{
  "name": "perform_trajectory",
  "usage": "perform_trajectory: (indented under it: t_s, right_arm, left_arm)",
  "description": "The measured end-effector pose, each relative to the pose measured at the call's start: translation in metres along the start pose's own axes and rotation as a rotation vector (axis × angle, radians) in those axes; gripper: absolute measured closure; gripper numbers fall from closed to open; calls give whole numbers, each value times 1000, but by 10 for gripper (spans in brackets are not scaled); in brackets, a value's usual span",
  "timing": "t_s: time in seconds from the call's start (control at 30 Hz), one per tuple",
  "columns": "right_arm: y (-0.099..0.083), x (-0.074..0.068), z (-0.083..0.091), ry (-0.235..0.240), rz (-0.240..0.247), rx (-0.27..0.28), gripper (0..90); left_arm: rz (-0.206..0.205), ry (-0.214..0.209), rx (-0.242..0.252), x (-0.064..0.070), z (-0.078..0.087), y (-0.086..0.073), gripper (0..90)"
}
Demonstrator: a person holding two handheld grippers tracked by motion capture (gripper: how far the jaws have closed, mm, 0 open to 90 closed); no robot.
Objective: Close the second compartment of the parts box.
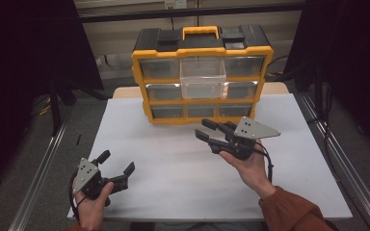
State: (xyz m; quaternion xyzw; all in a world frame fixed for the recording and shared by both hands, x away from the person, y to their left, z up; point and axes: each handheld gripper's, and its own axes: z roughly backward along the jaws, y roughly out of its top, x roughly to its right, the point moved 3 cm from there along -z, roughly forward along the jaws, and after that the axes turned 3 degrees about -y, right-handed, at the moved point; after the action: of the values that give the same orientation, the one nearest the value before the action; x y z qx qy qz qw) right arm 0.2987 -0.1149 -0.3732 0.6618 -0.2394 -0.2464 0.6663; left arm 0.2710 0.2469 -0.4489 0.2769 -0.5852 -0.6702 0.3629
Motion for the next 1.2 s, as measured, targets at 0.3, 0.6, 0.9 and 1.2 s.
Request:
perform_trajectory:
  t_s: [0.3, 0.6, 0.9, 1.2]
  right_arm:
    - [6, 5, -5, -9, 23, 9, 747]
    - [11, 9, -12, 6, 30, 24, 870]
    - [17, 15, -19, -6, 35, 22, 900]
    - [24, 26, -27, -23, 28, 42, 900]
  left_arm:
    - [-1, 4, 4, -1, 0, 0, 32]
    - [6, 11, 7, -1, 0, 0, 32]
    - [4, 18, 4, -1, 1, 0, 35]
    - [12, 8, 10, -1, 0, 0, 35]
